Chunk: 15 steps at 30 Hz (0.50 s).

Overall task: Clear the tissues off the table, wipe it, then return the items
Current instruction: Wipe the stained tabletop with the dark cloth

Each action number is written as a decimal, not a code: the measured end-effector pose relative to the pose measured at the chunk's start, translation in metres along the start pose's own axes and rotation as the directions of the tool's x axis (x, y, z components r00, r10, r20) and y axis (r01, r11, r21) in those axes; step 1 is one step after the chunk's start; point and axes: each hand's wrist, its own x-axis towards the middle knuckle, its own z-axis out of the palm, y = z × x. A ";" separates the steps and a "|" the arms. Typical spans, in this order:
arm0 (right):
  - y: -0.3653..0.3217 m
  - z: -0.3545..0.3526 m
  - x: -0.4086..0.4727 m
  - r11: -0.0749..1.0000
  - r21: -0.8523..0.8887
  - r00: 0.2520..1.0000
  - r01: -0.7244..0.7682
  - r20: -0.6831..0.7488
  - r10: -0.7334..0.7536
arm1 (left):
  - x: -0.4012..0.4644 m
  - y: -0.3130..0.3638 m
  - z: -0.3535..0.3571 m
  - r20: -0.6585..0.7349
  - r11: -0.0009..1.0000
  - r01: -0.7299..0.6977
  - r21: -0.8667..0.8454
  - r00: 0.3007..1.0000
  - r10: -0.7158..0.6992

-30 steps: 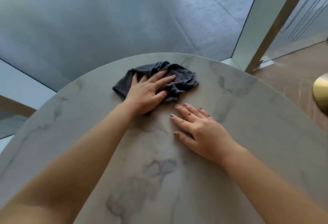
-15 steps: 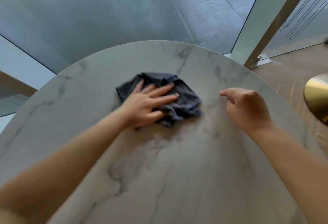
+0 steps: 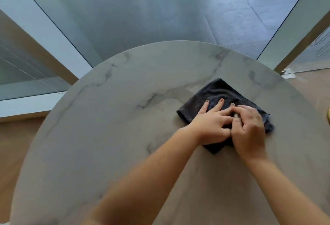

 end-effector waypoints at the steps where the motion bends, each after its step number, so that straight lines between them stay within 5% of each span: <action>1: -0.006 0.003 -0.003 0.997 -0.043 0.997 -0.064 0.038 0.065 | -0.010 -0.009 -0.014 -0.057 0.986 0.012 -0.164 0.998 -0.022; 3: -0.019 0.012 -0.002 0.938 -0.312 0.960 -0.148 0.181 0.211 | -0.047 -0.034 -0.034 -0.329 0.951 0.034 -0.309 0.934 -0.140; 5: -0.029 0.027 0.008 0.799 -0.590 0.894 -0.120 0.286 0.345 | -0.102 -0.067 -0.037 -0.573 0.964 0.104 -0.244 0.786 -0.230; 7: -0.042 0.050 0.026 0.751 -0.653 0.884 -0.094 0.293 0.365 | -0.161 -0.101 -0.038 -0.686 0.954 0.234 -0.187 0.664 -0.297; 11: -0.098 0.098 -0.009 0.819 -0.528 0.863 0.225 0.498 0.084 | -0.255 -0.146 -0.039 -0.762 0.843 0.524 -0.122 0.495 -0.417; 15: -0.102 0.071 -0.093 0.762 -0.265 0.673 0.591 0.682 -0.285 | -0.308 -0.150 -0.027 -0.742 0.779 0.613 -0.132 0.460 -0.488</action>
